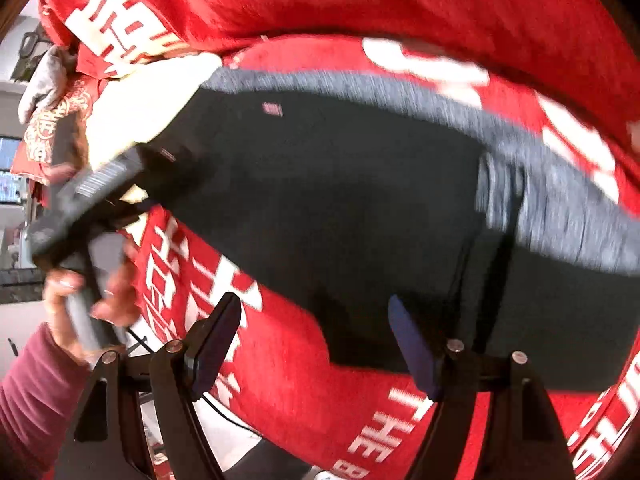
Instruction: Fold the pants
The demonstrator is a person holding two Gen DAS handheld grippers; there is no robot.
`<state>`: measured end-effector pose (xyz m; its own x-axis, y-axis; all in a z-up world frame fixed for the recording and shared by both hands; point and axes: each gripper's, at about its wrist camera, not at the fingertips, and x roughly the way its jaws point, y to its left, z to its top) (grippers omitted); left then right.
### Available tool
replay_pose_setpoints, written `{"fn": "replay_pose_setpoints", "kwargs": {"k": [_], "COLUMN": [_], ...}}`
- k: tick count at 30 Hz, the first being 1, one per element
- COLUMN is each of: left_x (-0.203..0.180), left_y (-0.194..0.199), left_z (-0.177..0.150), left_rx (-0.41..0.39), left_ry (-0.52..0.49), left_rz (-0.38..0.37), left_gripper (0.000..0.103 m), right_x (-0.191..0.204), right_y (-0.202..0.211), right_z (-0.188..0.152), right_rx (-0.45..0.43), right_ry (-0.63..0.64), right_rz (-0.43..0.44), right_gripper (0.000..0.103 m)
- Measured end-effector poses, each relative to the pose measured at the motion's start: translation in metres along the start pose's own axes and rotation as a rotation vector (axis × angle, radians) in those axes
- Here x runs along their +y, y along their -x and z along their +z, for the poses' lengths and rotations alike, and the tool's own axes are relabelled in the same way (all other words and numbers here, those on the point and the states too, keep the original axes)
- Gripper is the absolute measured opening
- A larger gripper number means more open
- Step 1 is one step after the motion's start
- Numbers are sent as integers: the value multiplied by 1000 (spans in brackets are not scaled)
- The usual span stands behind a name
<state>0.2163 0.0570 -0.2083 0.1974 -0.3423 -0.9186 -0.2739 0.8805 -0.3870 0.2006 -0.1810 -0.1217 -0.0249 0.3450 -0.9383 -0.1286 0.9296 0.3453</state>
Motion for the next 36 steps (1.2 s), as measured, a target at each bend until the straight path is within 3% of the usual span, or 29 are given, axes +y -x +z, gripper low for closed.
{"fn": "replay_pose_setpoints", "kwargs": {"k": [2,4,5,9,12,14,19,22,26,28,29,33,36], "left_x": [-2,-12,-19,-72,-98,-105,-109,-110,-111,-114,-114,-124,-140], "left_y": [1,6,8,13,8,6,2,1,1,1,3,23,47], "left_z": [1,-1,-3,-34,-60,-70,-75,-73,-76,-79,-80,-84,-91], "left_rx": [-15,-48,-63,-200,-270,-291,-304,-304,-322,-322,-313,-343,-387], "left_ry": [-27,-97,-144,-493,-728,-811,-884,-886,-907,-912,-907,-886,-879], "left_rz": [75,136,170,417,555,590,628,629,633,627,616,574,525], "left_gripper": [52,42,40,37,37,37,37,37,37,37,37,37,37], "right_x": [4,5,7,31,67,90,146,153,149,142,137,128,110], "right_y": [11,19,21,24,14,3,-33,-63,-88,-97,-99,-74,-37], "right_z": [23,46,59,111,138,148,164,169,171,170,170,162,154], "right_rx": [-28,-37,-34,8,86,145,280,365,436,485,490,419,345], "right_ry": [19,18,9,25,111,176,320,295,253,218,193,198,179], "right_rz": [15,45,70,171,156,120,52,5,10,21,27,84,175], "right_gripper": [79,79,79,79,79,79,79,79,78,48,24,19,19]}}
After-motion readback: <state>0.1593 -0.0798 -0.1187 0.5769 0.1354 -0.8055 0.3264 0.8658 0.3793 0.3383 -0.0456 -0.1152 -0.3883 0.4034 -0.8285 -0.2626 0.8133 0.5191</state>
